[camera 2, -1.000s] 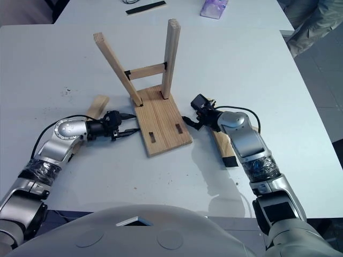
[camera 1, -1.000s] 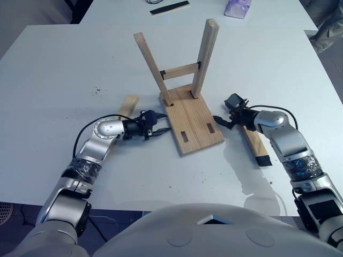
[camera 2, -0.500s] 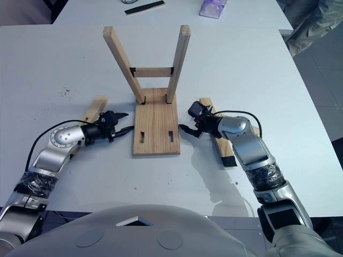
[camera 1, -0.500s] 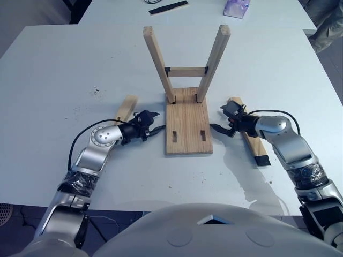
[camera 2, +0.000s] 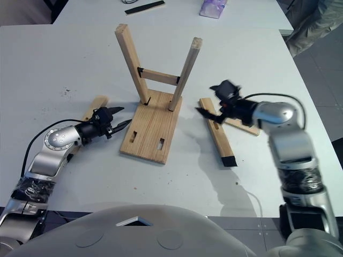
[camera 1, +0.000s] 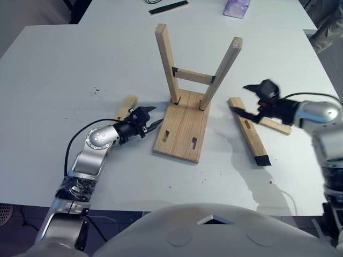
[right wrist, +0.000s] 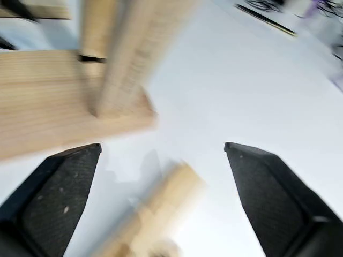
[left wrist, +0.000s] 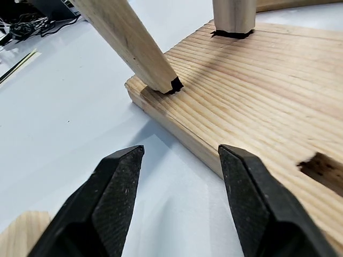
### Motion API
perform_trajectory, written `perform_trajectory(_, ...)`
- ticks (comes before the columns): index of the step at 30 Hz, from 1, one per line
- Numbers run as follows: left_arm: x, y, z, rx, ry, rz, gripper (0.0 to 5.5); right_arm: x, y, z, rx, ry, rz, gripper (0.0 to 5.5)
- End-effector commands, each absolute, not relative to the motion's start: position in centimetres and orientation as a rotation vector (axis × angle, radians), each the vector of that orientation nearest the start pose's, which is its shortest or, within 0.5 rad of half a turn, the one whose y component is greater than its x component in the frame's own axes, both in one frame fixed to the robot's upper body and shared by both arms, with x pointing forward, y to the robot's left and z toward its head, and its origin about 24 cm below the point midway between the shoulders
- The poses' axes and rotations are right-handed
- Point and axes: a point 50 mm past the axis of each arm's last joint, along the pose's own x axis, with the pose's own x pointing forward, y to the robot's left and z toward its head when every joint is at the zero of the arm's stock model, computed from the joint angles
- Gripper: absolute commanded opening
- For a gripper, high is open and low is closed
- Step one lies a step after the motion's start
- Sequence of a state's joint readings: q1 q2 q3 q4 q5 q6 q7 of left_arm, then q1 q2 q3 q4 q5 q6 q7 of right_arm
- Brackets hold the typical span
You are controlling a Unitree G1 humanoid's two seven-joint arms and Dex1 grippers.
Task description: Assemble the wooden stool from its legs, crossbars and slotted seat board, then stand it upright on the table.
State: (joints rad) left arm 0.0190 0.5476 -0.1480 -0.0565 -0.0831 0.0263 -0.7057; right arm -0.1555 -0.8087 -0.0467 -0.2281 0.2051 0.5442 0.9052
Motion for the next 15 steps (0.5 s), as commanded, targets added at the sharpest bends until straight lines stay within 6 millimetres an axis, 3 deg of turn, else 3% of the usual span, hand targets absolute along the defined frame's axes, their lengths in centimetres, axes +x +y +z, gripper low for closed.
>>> perform_trajectory(1,22.2,18.5,4.0,0.402,0.239,-0.815,2.61,23.6,-28.1,11.0,-0.539,0.606,0.845,4.25)
perform_trajectory(4,21.9,17.7,3.9,0.36,0.235,-0.816,2.61,23.1,-29.9,9.7,-0.547,0.708,0.89,4.25)
perform_trajectory(7,21.6,16.5,3.9,0.323,0.225,-0.823,2.61,23.9,-31.3,8.9,-0.52,0.74,0.882,4.25)
perform_trajectory(11,21.6,15.7,3.9,0.315,0.22,-0.831,2.61,24.7,-32.3,8.0,-0.507,0.748,0.871,4.25)
perform_trajectory(15,21.8,15.5,4.0,0.304,0.21,-0.81,2.61,24.2,-33.3,6.6,-0.542,0.815,0.889,4.25)
